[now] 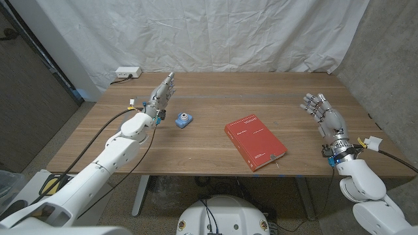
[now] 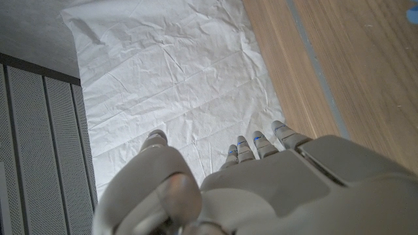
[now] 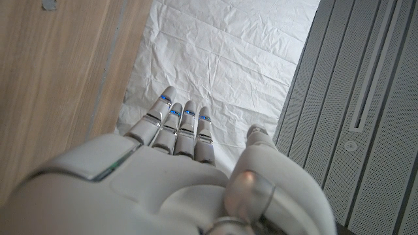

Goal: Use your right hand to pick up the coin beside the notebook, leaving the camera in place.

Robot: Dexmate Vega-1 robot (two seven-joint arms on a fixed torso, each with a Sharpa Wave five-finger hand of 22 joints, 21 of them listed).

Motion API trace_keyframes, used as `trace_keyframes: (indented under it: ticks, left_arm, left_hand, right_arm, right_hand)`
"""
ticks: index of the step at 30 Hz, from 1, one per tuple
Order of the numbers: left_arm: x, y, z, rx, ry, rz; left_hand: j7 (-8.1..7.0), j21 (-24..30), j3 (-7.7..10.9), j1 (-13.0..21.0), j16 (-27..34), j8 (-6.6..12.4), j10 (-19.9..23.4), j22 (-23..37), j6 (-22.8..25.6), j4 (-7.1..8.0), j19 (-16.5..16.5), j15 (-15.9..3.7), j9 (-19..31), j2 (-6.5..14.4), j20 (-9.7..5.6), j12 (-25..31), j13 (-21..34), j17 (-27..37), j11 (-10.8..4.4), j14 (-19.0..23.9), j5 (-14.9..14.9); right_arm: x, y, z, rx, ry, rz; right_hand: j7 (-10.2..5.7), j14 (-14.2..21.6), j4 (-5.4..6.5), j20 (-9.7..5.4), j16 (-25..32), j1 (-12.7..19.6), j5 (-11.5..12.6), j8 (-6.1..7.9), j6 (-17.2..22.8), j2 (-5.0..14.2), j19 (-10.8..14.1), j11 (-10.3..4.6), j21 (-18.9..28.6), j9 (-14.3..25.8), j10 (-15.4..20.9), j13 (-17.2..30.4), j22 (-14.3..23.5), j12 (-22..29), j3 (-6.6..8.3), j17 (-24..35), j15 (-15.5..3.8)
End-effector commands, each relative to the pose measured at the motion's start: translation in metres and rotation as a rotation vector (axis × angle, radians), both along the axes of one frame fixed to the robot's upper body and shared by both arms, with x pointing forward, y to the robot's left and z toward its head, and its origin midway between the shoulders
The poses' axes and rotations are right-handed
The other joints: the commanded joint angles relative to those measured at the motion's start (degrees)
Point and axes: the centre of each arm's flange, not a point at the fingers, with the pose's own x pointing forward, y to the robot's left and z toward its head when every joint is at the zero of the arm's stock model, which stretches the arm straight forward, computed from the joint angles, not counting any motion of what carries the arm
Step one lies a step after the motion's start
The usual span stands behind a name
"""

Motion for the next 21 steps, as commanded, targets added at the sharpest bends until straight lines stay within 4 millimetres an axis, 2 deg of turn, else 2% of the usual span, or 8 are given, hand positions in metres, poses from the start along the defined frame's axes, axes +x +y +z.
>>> trace_keyframes:
  ticks: [1, 8, 14, 21]
  left_arm:
    - [-0.004, -0.002, 0.001, 0.004, 0.003, 0.008]
    - [-0.002, -0.004, 0.001, 0.002, 0.010, 0.006]
    - [-0.001, -0.006, 0.000, 0.014, 0.018, 0.003]
    - [-0.002, -0.005, -0.001, 0.014, 0.025, 0.005]
  left_hand:
    - [-0.12, -0.1, -0.11, 0.4, -0.1, -0.13, 0.2, 0.2, 0.1, -0.27, 0.2, -0.14, 0.3, 0.0, -4.66, 0.0, 0.2, 0.2, 0.02, 0.3, -0.2]
    - [-0.16, -0.2, -0.16, 0.5, -0.2, -0.20, 0.1, 0.2, 0.0, -0.27, 0.1, -0.04, 0.3, 0.1, -4.36, -0.1, 0.2, 0.3, 0.09, 0.3, -0.3]
    - [-0.28, -0.2, -0.19, 0.5, -0.2, -0.18, 0.2, 0.2, 0.2, -0.28, 0.1, -0.14, 0.3, 0.2, -4.30, -0.1, 0.2, 0.3, -0.06, 0.3, -0.4]
    - [-0.30, -0.2, -0.24, 0.5, -0.2, -0.27, 0.1, 0.2, 0.2, -0.28, 0.1, -0.11, 0.3, 0.2, -4.23, -0.2, 0.2, 0.3, -0.06, 0.3, -0.5]
  right_arm:
    - [-0.022, 0.001, -0.005, -0.012, -0.007, -0.021]
    - [-0.032, -0.004, -0.009, -0.012, -0.014, -0.040]
    - [-0.040, -0.006, -0.011, -0.024, -0.019, -0.054]
    - [-0.046, -0.007, -0.017, -0.012, -0.016, -0.052]
  right_hand:
    - [-0.16, 0.3, -0.33, -2.30, -0.1, 0.8, -0.1, -0.23, 0.3, -0.02, 0.6, 0.15, -0.2, 0.3, 0.5, 0.0, 0.3, -0.1, 0.22, 0.2, 0.12]
    - [-0.25, 0.2, -1.03, -2.14, -0.3, 1.6, -0.2, -0.57, -0.3, -0.42, 0.5, 0.07, -0.5, 0.3, 0.4, 0.0, 0.3, -0.3, 0.37, 0.1, 0.30]
    - [-0.49, 0.8, -2.74, -2.07, -0.4, 3.8, -0.1, -0.69, -0.5, -1.22, 0.6, -0.20, -0.8, 0.3, 0.7, 0.0, 0.3, -0.4, 0.87, -0.1, 0.12]
    - [-0.70, 0.7, -3.71, -2.06, -0.6, 5.0, -0.1, -0.76, -0.7, -2.25, 0.7, -0.63, -1.0, 0.4, 0.8, 0.0, 0.3, -0.5, 0.86, -0.1, -0.04]
